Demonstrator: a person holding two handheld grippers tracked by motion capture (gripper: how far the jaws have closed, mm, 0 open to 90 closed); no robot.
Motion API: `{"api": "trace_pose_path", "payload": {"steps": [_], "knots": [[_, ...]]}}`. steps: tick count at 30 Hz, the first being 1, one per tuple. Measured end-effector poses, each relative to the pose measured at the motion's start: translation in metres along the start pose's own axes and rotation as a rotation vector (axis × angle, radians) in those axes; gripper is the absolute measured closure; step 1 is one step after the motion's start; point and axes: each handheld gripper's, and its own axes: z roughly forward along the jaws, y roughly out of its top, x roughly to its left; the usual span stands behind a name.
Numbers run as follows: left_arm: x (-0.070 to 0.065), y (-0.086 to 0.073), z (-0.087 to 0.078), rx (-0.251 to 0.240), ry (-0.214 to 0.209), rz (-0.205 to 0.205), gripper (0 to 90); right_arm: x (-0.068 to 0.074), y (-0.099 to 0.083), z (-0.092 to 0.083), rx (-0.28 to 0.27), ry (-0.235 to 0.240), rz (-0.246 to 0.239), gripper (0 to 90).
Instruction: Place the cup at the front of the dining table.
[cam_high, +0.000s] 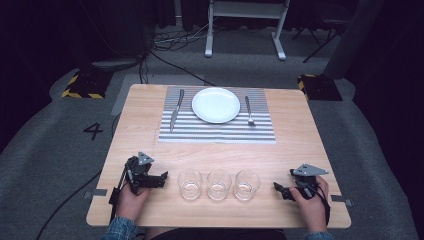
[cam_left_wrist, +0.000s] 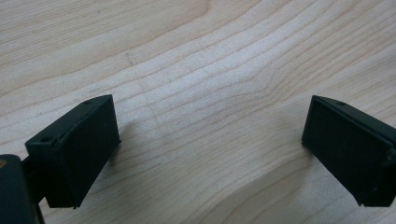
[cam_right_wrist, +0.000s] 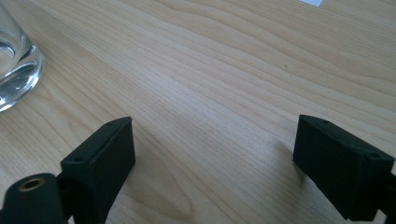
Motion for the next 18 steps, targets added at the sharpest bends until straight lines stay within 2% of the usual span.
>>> {"api": "trace_pose_path", "payload": {"steps": [7, 18], "knots": [[-0.0001, -0.0002, -0.0002, 0.001, -0.001, 0.001, 4.1, -0.0002, 0.0000, -0.0001, 0.004, -0.004, -0.006, 12.8], [0.0000, -0.0006, -0.0002, -0.004, 0.000, 0.004, 4.1, 0.0028, -0.0002, -0.0005, 0.005, -0.026, 0.017, 12.8]]}}
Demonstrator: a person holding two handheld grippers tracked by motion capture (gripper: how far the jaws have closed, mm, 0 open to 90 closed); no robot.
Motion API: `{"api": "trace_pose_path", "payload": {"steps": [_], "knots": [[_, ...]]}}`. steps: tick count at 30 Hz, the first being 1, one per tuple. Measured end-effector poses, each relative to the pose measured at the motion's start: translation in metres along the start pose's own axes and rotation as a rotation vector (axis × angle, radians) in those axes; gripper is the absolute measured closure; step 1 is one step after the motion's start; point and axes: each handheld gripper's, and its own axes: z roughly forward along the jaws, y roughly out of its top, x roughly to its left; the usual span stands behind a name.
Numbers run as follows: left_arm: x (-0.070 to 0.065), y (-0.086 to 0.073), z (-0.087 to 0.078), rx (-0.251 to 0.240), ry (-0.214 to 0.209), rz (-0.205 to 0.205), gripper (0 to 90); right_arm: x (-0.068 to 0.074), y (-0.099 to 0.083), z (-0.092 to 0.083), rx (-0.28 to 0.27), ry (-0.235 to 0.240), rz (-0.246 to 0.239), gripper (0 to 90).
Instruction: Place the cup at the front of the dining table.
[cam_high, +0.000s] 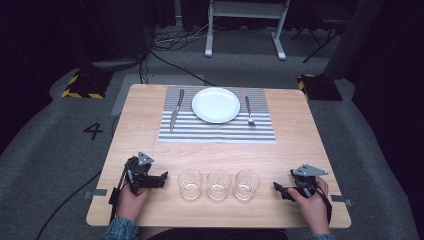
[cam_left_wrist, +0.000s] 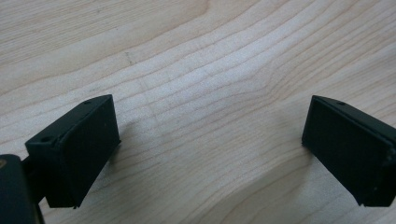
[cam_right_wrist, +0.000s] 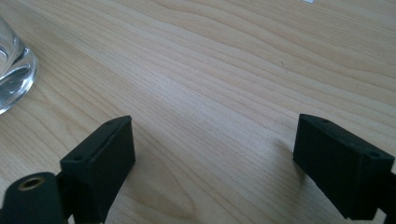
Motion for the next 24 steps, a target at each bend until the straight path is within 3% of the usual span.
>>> {"api": "trace_pose_path", "payload": {"steps": [19, 24], "knots": [[0.0006, 0.0012, 0.0005, 0.004, -0.002, -0.007, 5.2, 0.0007, -0.0004, -0.0003, -0.003, -0.008, 0.004, 13.1], [0.0005, 0.0012, 0.0007, 0.002, -0.003, -0.009, 5.2, 0.0037, 0.0011, -0.0009, 0.000, -0.031, 0.038, 17.8]]}}
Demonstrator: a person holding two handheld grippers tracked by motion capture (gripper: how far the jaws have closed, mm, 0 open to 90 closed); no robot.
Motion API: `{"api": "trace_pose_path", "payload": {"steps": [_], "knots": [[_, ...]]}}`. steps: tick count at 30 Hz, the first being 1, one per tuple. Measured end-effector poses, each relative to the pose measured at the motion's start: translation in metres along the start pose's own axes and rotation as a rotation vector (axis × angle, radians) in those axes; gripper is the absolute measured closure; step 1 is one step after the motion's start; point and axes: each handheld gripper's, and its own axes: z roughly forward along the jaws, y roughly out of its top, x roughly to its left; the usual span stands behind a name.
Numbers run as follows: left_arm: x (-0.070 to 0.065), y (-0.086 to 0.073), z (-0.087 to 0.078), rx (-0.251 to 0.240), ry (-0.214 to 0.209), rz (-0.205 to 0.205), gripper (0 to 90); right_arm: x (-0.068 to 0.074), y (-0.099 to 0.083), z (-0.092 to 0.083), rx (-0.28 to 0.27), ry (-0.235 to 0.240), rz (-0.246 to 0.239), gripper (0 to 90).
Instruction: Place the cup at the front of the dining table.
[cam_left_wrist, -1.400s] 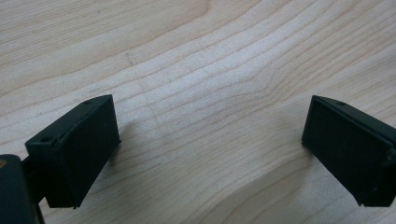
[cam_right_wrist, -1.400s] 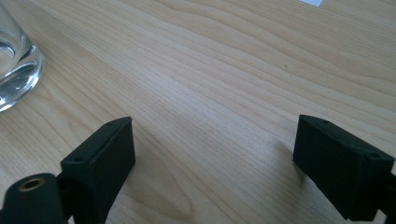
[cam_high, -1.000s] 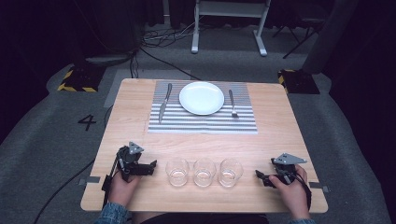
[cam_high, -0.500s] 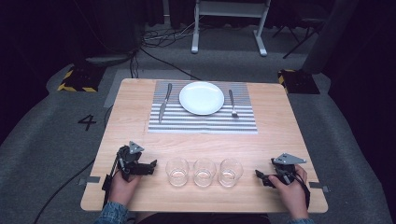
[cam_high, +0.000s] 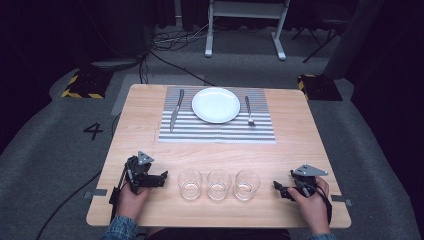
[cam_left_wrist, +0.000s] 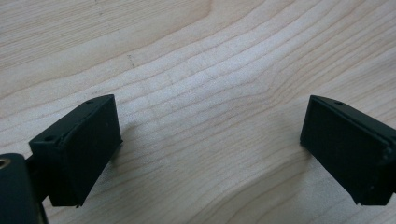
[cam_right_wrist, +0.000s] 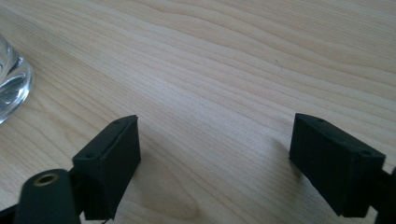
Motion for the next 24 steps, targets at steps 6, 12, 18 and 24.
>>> {"api": "trace_pose_path", "payload": {"steps": [6, 12, 18, 24], "knots": [[0.000, 0.000, 0.000, 0.000, 0.000, 0.000, 5.2, 0.005, 0.008, -0.011, -0.010, 0.032, 0.002, 20.7], [0.000, 0.000, 0.000, 0.001, 0.000, -0.001, 5.3, 0.008, 0.017, -0.027, -0.019, 0.055, -0.013, 19.4], [0.000, 0.000, 0.000, 0.003, 0.001, 0.003, 5.3, 0.016, 0.027, -0.043, -0.019, 0.066, -0.052, 18.3], [0.000, 0.000, 0.000, 0.001, 0.000, 0.001, 5.3, 0.027, 0.035, -0.054, -0.007, 0.095, -0.088, 17.8]]}}
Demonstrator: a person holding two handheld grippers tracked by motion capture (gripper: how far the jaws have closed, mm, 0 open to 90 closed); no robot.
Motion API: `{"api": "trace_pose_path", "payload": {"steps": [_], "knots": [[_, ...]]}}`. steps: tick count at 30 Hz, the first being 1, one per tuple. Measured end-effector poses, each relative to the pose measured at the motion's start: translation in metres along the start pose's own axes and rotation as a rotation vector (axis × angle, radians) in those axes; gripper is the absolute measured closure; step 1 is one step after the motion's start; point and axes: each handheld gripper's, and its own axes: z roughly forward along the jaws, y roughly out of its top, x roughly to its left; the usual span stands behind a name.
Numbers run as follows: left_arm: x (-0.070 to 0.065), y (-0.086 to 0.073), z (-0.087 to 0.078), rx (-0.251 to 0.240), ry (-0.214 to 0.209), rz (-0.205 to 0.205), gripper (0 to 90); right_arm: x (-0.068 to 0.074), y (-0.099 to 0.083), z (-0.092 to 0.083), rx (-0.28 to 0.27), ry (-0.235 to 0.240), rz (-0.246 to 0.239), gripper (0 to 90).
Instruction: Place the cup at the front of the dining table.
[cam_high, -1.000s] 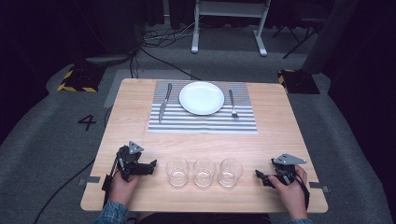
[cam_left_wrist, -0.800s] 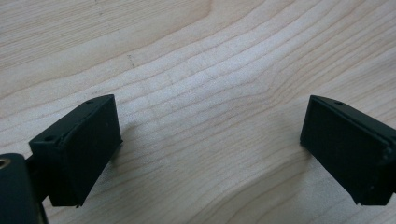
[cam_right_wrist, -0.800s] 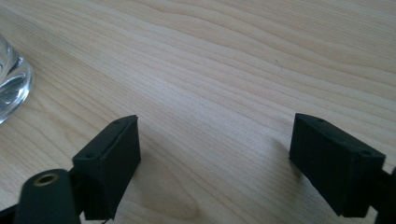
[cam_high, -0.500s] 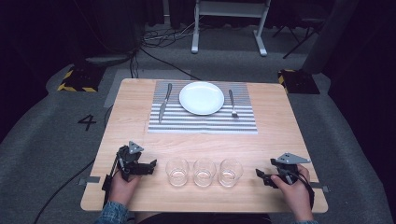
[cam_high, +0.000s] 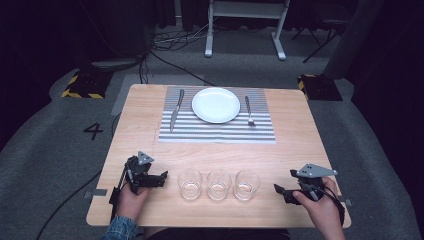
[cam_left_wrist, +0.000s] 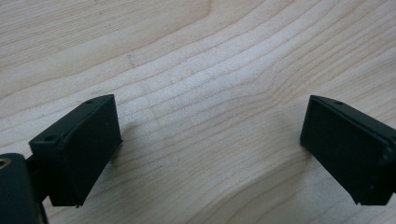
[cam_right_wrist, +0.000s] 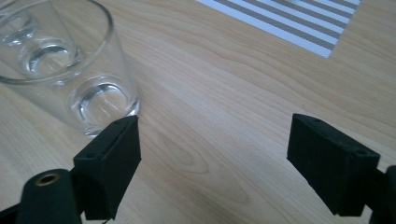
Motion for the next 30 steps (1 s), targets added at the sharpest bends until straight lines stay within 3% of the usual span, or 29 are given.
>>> {"api": "trace_pose_path", "payload": {"steps": [11, 18, 30], "knots": [[0.000, 0.000, 0.000, -0.004, 0.001, 0.000, 5.5, 0.027, 0.016, -0.007, -0.005, 0.076, -0.063, 17.2], [0.000, 0.000, 0.000, -0.003, 0.001, 0.000, 5.5, 0.037, 0.017, -0.001, 0.015, 0.102, -0.074, 17.2], [0.000, 0.000, 0.000, -0.004, 0.001, 0.000, 5.5, 0.057, 0.024, 0.018, -0.020, 0.178, -0.064, 16.8]]}}
